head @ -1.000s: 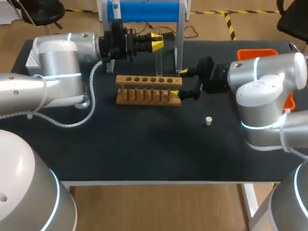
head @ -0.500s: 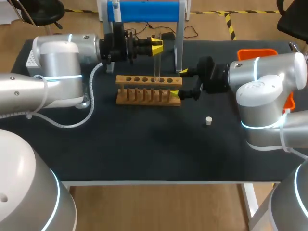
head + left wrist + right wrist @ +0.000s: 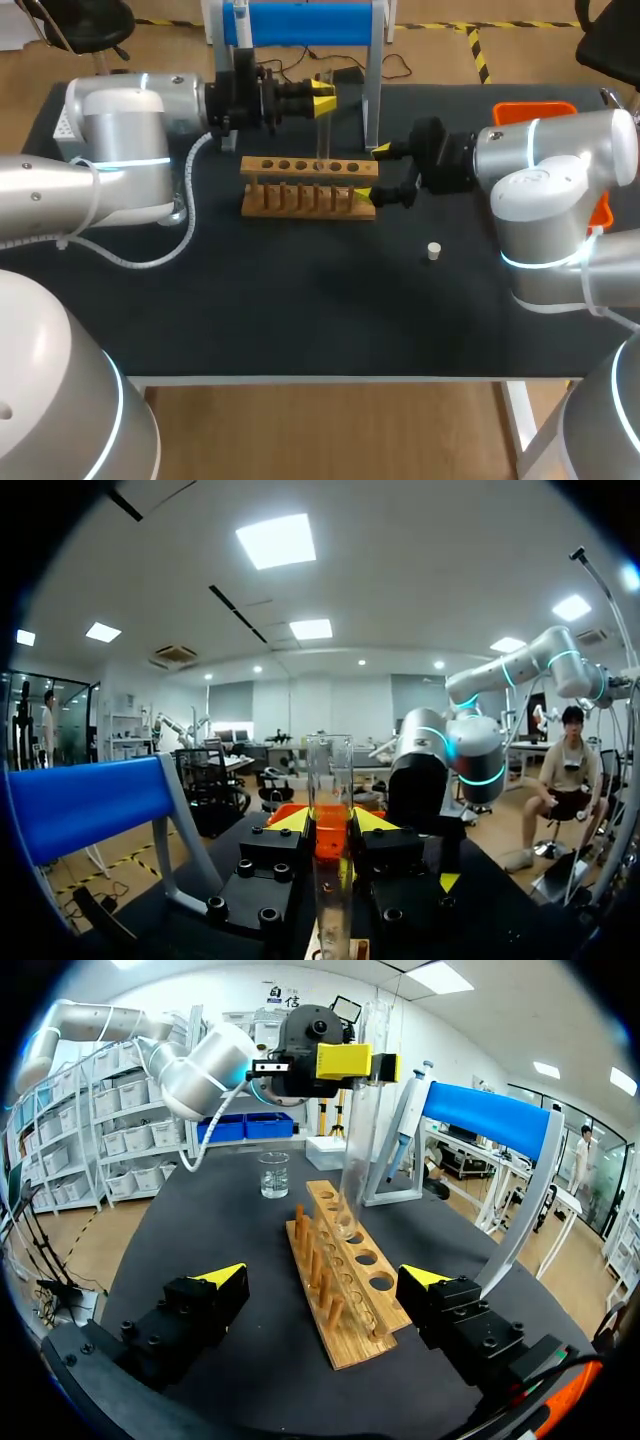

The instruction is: Invert the test tube, pick up the pipette, mount the tip to pipette, aspirate from beaker and dispense into the tube, eject the tip, return the pipette, and cap with the stopper.

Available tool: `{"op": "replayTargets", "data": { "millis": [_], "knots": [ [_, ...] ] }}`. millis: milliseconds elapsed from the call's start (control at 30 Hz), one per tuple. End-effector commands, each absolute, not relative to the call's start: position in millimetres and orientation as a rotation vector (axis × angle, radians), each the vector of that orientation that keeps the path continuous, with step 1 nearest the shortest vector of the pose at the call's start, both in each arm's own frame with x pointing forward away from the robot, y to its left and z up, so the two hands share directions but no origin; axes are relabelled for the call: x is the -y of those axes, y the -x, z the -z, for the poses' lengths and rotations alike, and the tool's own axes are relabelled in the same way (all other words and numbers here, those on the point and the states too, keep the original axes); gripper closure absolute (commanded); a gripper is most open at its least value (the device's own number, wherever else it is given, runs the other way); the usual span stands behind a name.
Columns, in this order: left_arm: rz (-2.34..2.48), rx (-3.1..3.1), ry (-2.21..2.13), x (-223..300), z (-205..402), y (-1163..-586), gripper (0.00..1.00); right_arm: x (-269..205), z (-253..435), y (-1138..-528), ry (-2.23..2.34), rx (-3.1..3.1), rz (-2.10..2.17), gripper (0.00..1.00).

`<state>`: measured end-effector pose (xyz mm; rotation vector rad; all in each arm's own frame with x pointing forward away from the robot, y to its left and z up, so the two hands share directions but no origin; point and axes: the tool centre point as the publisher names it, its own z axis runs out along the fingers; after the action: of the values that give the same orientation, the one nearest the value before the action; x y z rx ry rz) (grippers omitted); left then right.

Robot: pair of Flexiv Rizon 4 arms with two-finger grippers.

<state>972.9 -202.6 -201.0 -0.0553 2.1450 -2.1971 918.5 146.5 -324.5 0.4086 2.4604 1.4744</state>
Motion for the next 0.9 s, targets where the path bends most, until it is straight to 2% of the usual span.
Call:
{"op": "replayTargets", "data": {
  "millis": [33,900],
  "knots": [
    [2.2,-2.133,0.05,202.8,202.7,-976.7,1.0,-146.1,324.6,-918.4,-0.408,-2.461,-1.475,0.0],
    [2.132,-2.124,0.045,198.5,218.9,-978.4,1.0,-146.1,324.6,-918.4,-0.408,-2.461,-1.475,0.0]
  ]
}}
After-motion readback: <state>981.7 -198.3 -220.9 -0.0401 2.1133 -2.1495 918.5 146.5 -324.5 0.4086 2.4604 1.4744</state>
